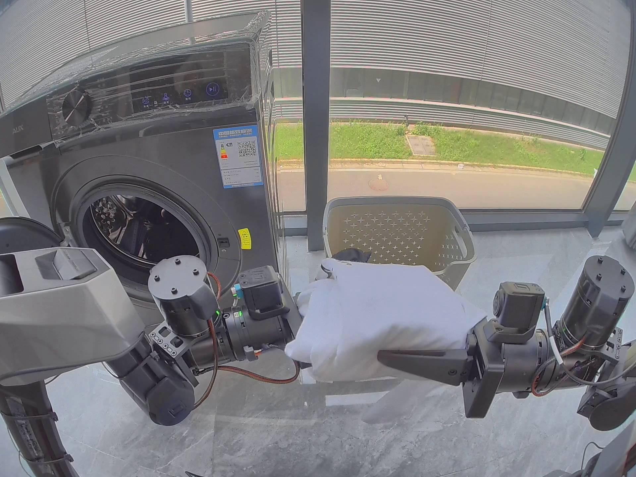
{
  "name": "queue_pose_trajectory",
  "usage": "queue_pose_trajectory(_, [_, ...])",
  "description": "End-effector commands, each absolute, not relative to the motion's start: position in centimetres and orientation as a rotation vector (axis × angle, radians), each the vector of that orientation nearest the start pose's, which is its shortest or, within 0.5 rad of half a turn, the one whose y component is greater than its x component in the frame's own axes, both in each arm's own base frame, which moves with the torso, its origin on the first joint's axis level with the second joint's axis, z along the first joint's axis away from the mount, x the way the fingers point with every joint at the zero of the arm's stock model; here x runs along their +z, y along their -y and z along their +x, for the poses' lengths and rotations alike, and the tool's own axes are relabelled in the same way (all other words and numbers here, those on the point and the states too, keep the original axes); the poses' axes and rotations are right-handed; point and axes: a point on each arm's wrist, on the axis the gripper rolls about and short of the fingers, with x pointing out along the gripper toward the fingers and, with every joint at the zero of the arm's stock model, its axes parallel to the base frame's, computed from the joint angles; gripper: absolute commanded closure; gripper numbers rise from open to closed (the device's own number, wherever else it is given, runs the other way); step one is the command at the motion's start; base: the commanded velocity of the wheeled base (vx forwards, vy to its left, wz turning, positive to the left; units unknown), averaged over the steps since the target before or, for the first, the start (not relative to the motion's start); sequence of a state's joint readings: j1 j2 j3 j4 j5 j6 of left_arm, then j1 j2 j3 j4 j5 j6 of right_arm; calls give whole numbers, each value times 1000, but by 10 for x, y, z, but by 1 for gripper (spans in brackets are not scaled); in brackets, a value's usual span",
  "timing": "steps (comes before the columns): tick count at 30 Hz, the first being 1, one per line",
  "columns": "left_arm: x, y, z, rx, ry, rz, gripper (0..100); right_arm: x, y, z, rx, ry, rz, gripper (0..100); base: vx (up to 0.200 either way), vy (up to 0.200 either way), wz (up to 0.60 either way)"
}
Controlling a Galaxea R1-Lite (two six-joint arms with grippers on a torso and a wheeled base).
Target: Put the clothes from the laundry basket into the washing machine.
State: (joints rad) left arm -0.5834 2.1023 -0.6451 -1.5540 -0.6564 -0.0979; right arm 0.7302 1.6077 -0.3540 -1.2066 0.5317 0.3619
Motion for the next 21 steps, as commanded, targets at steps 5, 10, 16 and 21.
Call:
queue_pose_trajectory(5, [86,190,267,-1288,-43,-74,0,156,-164,176,1213,-254,311,100,0,0,0])
queue_pose_trajectory(10, [81,192,263,-1342,-41,-39,0,163,-170,179,1236,-227,312,100,0,0,0])
queue_pose_trajectory(16, [77,194,261,-1355,-53,-33,0,166,-174,179,1252,-215,315,100,0,0,0])
queue_pose_trajectory(21, [74,194,259,-1378,-60,-25,0,167,-174,179,1252,-214,318,100,0,0,0])
